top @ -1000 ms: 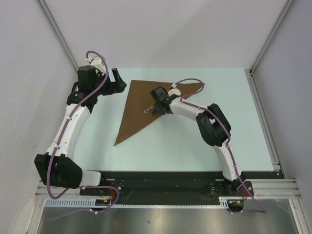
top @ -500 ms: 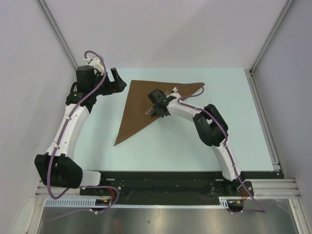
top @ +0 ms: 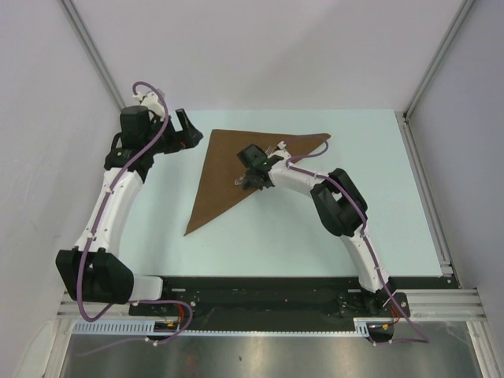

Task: Fold the napkin, place the utensils inside, and roll it up
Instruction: Place the utensil onto the napkin, then fold the napkin

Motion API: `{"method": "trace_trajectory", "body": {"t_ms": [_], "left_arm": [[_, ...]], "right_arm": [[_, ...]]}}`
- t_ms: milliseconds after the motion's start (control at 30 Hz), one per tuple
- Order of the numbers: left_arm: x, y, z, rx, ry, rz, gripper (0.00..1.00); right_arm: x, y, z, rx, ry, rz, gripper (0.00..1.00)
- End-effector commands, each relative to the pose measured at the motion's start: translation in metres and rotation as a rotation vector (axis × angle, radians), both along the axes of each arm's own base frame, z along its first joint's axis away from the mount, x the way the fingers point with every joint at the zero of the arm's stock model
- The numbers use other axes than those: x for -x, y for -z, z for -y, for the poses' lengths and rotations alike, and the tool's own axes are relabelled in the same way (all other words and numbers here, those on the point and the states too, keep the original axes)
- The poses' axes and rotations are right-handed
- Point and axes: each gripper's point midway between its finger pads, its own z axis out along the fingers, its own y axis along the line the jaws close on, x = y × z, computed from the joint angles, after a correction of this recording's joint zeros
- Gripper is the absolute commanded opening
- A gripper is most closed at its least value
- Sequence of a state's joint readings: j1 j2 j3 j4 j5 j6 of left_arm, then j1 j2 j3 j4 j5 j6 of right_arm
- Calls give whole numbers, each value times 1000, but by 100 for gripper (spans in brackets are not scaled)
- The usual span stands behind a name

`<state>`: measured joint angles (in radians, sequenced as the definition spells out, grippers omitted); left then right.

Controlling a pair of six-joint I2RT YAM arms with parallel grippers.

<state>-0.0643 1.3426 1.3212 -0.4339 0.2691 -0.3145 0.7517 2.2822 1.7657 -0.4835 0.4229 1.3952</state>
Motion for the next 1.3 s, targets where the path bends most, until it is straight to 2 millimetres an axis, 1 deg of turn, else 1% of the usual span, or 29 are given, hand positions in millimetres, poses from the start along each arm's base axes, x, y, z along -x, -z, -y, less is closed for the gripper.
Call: {"method": "trace_trajectory", "body": {"t_ms": [0, 67, 167, 233, 300, 333, 367, 400, 433, 467, 533, 567, 633, 667, 767, 800, 833, 867, 900, 933, 967, 1000, 1033, 1067, 1100, 1167, 1200, 1233, 1267], "left_arm": [[2, -18, -1, 23, 3, 56, 100], [2, -17, -2, 22, 2, 55, 100], [2, -16, -2, 22, 2, 54, 100], [2, -16, -3, 20, -2, 52, 100], [1, -17, -3, 15, -3, 56, 100], [2, -17, -5, 11, -11, 55, 100], [1, -17, -6, 7, -11, 56, 100], [3, -17, -6, 5, -13, 55, 100], [3, -19, -7, 1, -15, 63, 100], [3, -20, -9, -7, -21, 65, 100], [4, -22, -10, -16, -25, 72, 100], [4, -21, -12, -25, -30, 73, 100], [5, -23, -11, -26, -26, 80, 100], [5, -23, -11, -26, -21, 84, 100], [4, -19, -8, -20, -12, 89, 100], [3, -19, -8, -19, -12, 90, 100], [2, -16, -9, -19, -14, 85, 100], [0, -13, -9, -21, -15, 86, 100], [-1, -10, -10, -24, -25, 82, 100], [-2, -8, -11, -26, -29, 76, 100], [-3, -5, -12, -30, -31, 68, 100], [-4, -4, -13, -34, -34, 65, 100], [-4, -3, -14, -40, -40, 63, 100], [-5, -1, -15, -46, -47, 64, 100], [-6, 2, -17, -52, -53, 60, 100], [-8, 4, -21, -71, -69, 56, 100], [-9, 7, -22, -77, -72, 50, 100], [-10, 9, -24, -86, -81, 46, 100], [-11, 12, -25, -88, -83, 40, 100]], "right_arm": [[-8, -15, -12, -48, 4, 55, 34], [-6, -17, -13, -57, -3, 58, 46], [-3, -29, -15, -57, -32, 79, 48], [-2, -55, -22, -90, -61, 132, 49], [6, -64, -19, -75, -123, 169, 50], [4, -96, -20, -116, -147, 240, 50], [10, -87, -6, -65, -185, 241, 51], [10, -93, 2, -53, -207, 263, 51], [9, -125, 8, -88, -220, 329, 51], [8, -112, 34, -22, -242, 319, 51], [8, -139, 55, -9, -279, 380, 51], [0, -135, 84, 59, -293, 383, 52], [-4, -142, 108, 57, -317, 385, 52], [-17, -140, 138, 56, -283, 376, 52], [-26, -134, 172, 24, -306, 353, 52], [-37, -134, 197, 39, -293, 367, 52], [-41, -133, 202, 27, -309, 371, 52], [-47, -122, 211, 24, -308, 353, 51], [-54, -118, 225, -8, -310, 347, 52], [-63, -120, 231, -26, -312, 353, 52], [-68, -97, 235, -43, -320, 308, 51], [-73, -94, 236, -67, -333, 302, 51], [-84, -93, 247, -70, -318, 307, 50], [-89, -89, 251, -78, -317, 301, 50], [-98, -75, 253, -88, -317, 297, 50], [-110, -70, 263, -98, -296, 303, 49], [-114, -59, 263, -110, -297, 292, 49], [-121, -53, 268, -118, -282, 294, 48], [-128, -56, 269, -119, -275, 306, 48]]}}
